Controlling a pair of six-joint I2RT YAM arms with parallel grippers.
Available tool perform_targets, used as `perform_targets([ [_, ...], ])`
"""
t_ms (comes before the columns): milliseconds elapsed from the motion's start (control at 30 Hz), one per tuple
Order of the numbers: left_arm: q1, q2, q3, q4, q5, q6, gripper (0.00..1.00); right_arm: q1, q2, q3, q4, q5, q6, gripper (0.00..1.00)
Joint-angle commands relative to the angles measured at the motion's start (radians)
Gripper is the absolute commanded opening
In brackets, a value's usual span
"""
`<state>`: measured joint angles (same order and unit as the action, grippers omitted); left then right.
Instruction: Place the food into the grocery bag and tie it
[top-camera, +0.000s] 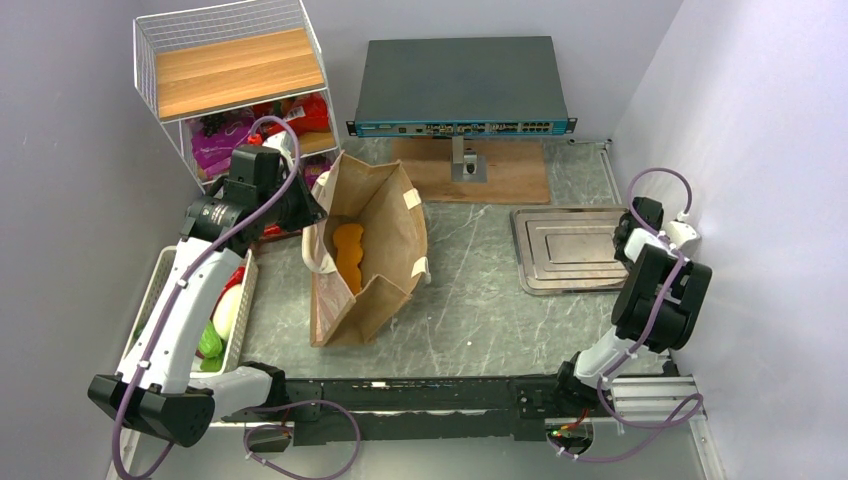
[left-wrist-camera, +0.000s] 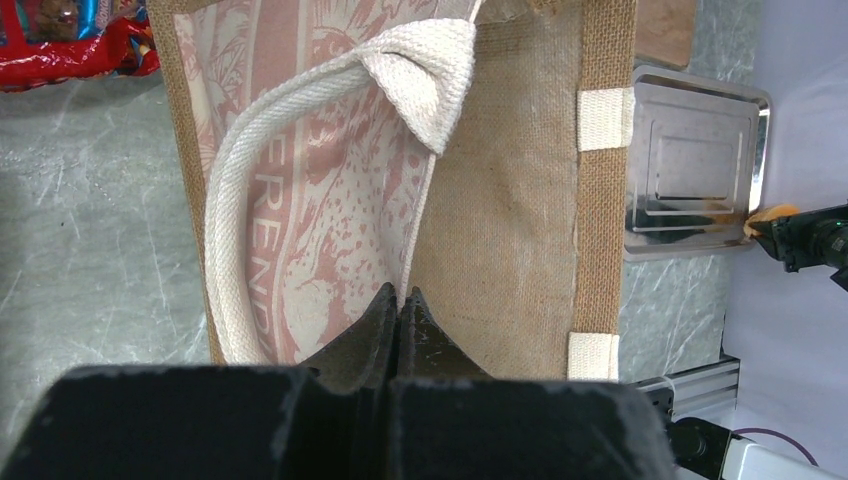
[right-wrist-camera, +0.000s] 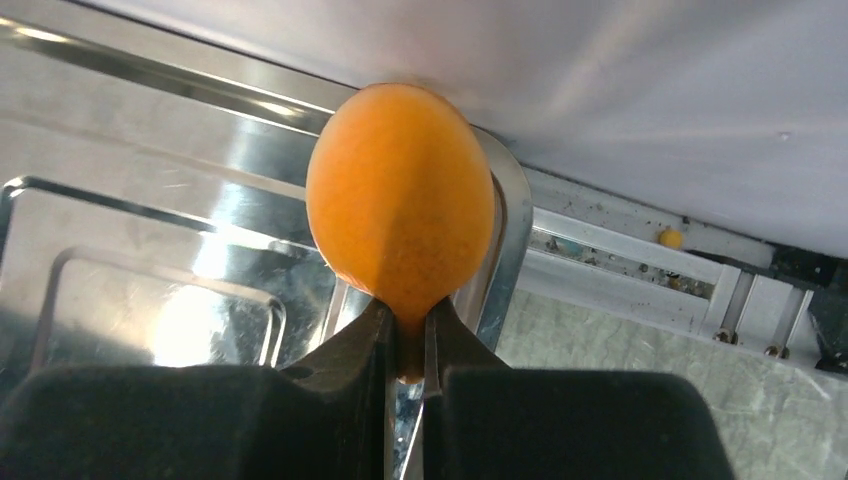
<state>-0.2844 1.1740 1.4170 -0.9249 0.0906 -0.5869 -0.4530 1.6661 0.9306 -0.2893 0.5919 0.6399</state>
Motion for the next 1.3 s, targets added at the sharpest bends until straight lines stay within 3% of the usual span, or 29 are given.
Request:
perform_targets([
  [0, 0.006, -0.039, 0.003, 0.081, 0.022, 0.008, 0.00, 0.034, -0.077, 0.027, 0.049, -0.053, -0.094, 0.00],
  [233, 0.006, -0.052, 0.009, 0.078, 0.032, 0.005, 0.00, 0.158, -0.148, 0.039, 0.074, -0.170, -0.157, 0.00],
  [467, 0.005, -0.048, 0.032, 0.062, 0.034, 0.003, 0.00, 0.265, -0.266, 0.000, 0.167, -0.528, -0.231, 0.00],
  [767, 0.005, -0.060, 0.010, 0.089, 0.053, -0.020, 0.00, 0.340, -0.494, -0.157, 0.254, -0.873, -0.118, 0.00],
  [867, 0.006, -0.056, 0.009, 0.091, 0.061, -0.018, 0.00, 0.364, -0.544, -0.176, 0.265, -0.909, -0.107, 0.00],
  [1267, 0.006, -0.052, -0.016, 0.114, 0.096, -0.026, 0.00, 0.416, -0.566, -0.156, 0.276, -1.194, -0.029, 0.00],
])
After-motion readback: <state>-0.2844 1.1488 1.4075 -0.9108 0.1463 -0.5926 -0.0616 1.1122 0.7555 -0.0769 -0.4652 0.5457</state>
